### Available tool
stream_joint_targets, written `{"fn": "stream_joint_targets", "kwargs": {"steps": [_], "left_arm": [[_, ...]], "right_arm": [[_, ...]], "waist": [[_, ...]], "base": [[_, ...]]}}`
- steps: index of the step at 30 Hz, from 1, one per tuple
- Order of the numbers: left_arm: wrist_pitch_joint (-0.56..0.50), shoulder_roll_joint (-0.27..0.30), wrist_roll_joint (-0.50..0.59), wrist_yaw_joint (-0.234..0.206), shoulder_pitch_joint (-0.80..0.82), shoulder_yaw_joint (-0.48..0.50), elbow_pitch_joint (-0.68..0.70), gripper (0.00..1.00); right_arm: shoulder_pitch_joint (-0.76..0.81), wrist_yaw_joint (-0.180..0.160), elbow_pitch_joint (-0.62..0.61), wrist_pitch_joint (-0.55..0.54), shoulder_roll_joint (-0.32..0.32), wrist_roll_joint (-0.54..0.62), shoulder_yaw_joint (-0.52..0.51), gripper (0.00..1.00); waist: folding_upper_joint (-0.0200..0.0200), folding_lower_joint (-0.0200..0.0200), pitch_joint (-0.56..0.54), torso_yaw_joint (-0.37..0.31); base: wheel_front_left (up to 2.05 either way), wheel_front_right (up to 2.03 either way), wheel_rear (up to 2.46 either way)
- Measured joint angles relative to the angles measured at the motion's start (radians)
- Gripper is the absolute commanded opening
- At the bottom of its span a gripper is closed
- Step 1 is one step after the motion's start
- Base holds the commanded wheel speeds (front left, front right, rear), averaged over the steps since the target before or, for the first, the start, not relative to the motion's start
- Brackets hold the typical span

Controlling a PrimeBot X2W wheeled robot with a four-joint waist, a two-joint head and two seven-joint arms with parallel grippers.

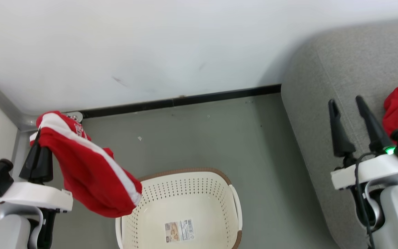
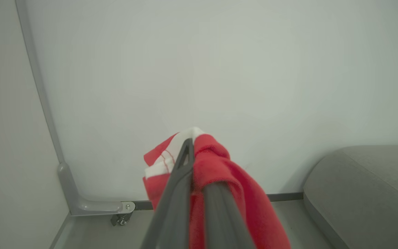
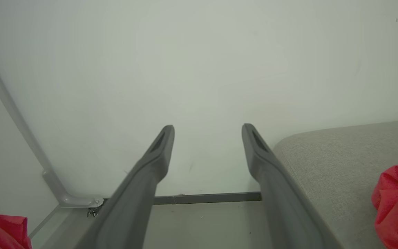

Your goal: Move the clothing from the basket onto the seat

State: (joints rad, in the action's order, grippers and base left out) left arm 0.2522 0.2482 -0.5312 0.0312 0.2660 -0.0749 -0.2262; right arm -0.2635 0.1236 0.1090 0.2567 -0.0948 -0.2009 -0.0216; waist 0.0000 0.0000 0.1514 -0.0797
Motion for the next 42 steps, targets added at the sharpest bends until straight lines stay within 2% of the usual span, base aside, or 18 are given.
{"fn": "stream_joint_targets", "kwargs": {"steps": [17,26,37,42], "left_arm": [[0.0,-0.03,0.032,-0.002,-0.097,0.011,0.029,0.0],[0.0,-0.048,0.042,0.012,-0.114,-0.028,0.057,0.0],[-0.005,-0.066,0.083,0.052,-0.048,-0.144,0.1,0.0],[-0.028,-0.098,0.101,0.061,0.024,-0.223,0.125,0.0]], "right_arm": [[0.091,0.0,0.024,0.0,0.012,-0.007,0.058,1.0],[0.122,0.0,0.027,0.0,0.016,-0.018,0.11,1.0],[0.123,0.0,0.044,0.0,0.014,-0.077,0.328,1.0],[0.11,0.0,0.041,0.0,0.008,-0.131,0.491,1.0]], "waist": [[0.0,-0.0001,-0.108,-0.005],[0.0,0.0,-0.139,0.0],[0.0,0.0,-0.153,0.01],[0.0,0.0,-0.15,0.015]], "base": [[0.0,0.0,0.0],[0.0,0.0,0.0],[0.0,0.0,0.0],[0.0,0.0,0.0]]}}
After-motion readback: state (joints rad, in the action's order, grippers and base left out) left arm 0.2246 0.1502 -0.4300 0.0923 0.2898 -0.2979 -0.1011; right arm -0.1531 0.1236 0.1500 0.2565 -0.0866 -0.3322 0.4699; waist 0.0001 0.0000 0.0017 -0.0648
